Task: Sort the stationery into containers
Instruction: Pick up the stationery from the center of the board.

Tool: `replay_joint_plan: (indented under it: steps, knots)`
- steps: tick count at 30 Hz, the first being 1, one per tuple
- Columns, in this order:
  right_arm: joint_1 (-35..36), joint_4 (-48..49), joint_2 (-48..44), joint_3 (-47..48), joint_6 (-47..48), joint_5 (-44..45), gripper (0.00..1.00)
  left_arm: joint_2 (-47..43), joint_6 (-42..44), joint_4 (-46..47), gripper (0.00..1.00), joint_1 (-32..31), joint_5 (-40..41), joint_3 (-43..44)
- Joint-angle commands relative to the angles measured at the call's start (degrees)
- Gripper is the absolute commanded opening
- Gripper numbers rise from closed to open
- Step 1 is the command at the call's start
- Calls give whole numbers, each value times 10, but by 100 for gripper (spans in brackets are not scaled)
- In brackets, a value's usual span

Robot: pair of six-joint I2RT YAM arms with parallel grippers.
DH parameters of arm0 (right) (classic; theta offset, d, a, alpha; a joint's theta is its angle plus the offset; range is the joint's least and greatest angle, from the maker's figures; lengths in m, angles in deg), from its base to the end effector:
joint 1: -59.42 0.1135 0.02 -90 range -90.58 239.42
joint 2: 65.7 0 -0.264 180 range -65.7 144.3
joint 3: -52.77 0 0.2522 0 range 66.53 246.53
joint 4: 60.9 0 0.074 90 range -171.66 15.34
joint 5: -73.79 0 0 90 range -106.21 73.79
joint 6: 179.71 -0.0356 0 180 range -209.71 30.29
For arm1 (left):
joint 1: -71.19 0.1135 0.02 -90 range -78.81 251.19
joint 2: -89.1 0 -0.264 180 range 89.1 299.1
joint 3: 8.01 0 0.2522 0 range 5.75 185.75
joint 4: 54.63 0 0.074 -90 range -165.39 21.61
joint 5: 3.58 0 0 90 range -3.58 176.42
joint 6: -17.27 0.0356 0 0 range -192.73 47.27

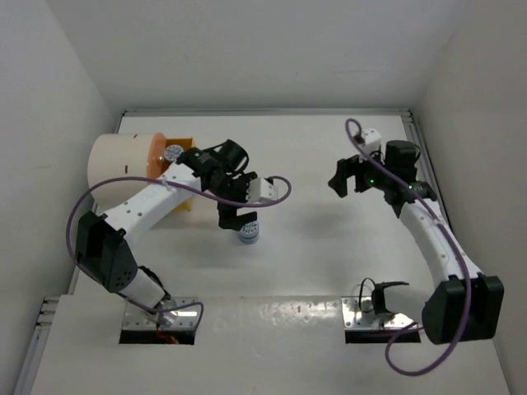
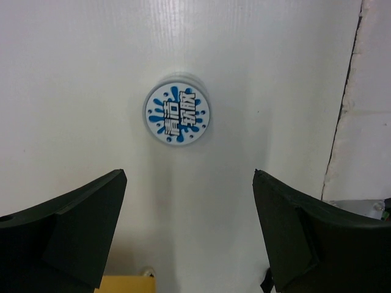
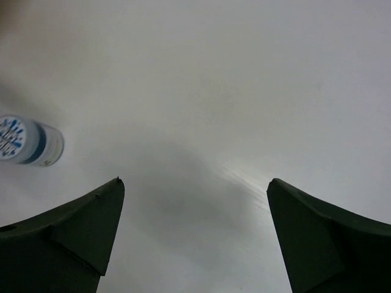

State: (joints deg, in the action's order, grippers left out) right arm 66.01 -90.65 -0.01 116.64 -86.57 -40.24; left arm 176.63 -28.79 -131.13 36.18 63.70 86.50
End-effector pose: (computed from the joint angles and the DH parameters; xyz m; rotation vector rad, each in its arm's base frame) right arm 0.2508 0.0436 0.2903 -0.4252 2.0617 0.4799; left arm 0.2348 -0.1813 0.3078 1.8009 2.0317 -0.5053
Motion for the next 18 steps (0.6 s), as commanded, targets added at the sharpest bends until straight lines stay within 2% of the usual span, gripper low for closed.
replay_joint_plan:
  steps: [1, 6, 18]
  knots:
    - [-97, -37, 44, 16, -142, -47, 99, 7, 18, 71, 91, -23, 4, -30]
    - [-159, -40, 102, 46, -252, -94, 99, 25, 33, 146, 90, -31, -19, -81]
    - [-178, -44, 120, 39, -245, -101, 99, 99, 18, 192, 90, -43, -9, -83]
